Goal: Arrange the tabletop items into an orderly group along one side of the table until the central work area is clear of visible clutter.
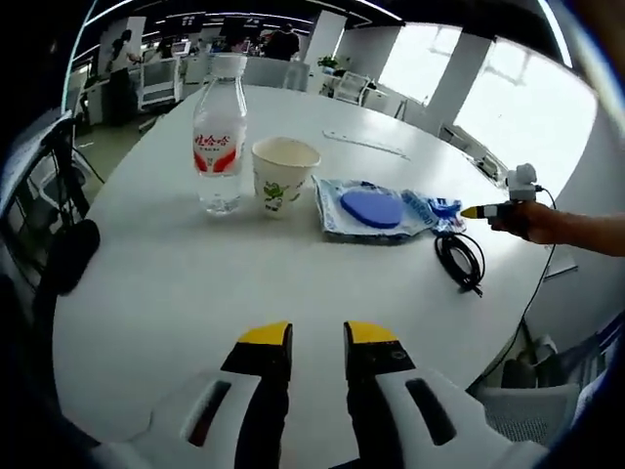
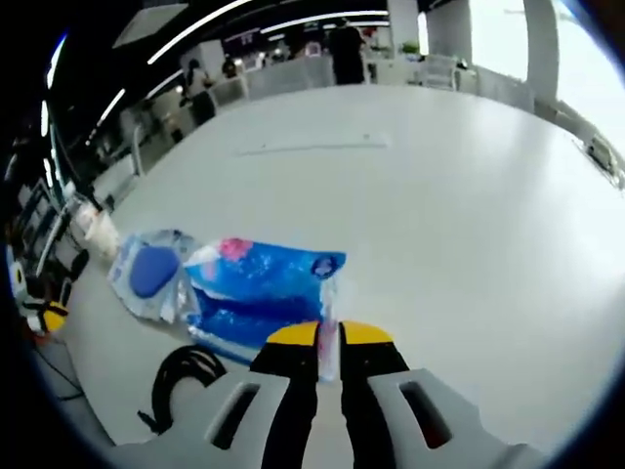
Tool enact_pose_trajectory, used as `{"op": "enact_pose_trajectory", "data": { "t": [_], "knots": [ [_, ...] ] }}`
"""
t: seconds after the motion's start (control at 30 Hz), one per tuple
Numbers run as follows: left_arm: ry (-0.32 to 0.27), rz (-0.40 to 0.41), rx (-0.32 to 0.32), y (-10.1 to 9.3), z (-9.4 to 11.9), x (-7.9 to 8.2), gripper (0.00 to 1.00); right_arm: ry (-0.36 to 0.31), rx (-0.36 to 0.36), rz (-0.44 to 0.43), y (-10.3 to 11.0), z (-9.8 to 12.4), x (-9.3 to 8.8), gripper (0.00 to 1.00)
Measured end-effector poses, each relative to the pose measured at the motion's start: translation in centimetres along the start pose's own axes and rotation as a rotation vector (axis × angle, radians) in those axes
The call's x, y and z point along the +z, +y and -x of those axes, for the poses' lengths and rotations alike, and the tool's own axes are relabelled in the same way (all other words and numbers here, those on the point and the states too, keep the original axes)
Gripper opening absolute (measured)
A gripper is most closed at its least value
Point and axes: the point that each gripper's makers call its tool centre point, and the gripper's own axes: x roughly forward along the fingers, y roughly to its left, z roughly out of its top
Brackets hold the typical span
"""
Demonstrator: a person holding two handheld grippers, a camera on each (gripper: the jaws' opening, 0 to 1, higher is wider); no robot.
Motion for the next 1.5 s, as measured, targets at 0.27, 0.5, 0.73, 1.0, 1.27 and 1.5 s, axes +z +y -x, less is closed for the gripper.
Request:
{"op": "enact_pose_trajectory", "data": {
  "t": [0.27, 0.5, 0.73, 1.0, 1.27, 1.5],
  "knots": [
    [-0.009, 0.017, 0.014, 0.6, 0.2, 0.6, 0.17, -0.008, -0.008, -0.028, -0.5, 0.2, -0.1, 0.00],
    [-0.005, 0.023, 0.017, 0.7, 0.4, 0.5, 0.16, -0.014, -0.014, -0.044, -1.0, 0.3, -0.2, 0.00],
    [-0.005, 0.013, 0.017, 0.8, 0.6, 0.4, 0.17, -0.012, -0.017, -0.035, -1.6, 0.3, -0.1, 0.00],
    [-0.010, 0.011, 0.019, 0.9, 1.0, 0.6, 0.17, 0.004, -0.022, -0.010, -2.3, 0.6, -0.5, 0.02],
    [-0.015, 0.011, 0.018, 0.8, 1.2, 0.8, 0.17, -0.005, -0.014, -0.019, -2.4, 1.0, -0.3, 0.06],
    [-0.018, -0.001, 0.013, 0.5, 1.5, 0.9, 0.18, -0.010, -0.003, -0.025, -2.3, 1.8, -0.5, 0.10]
  ]
}}
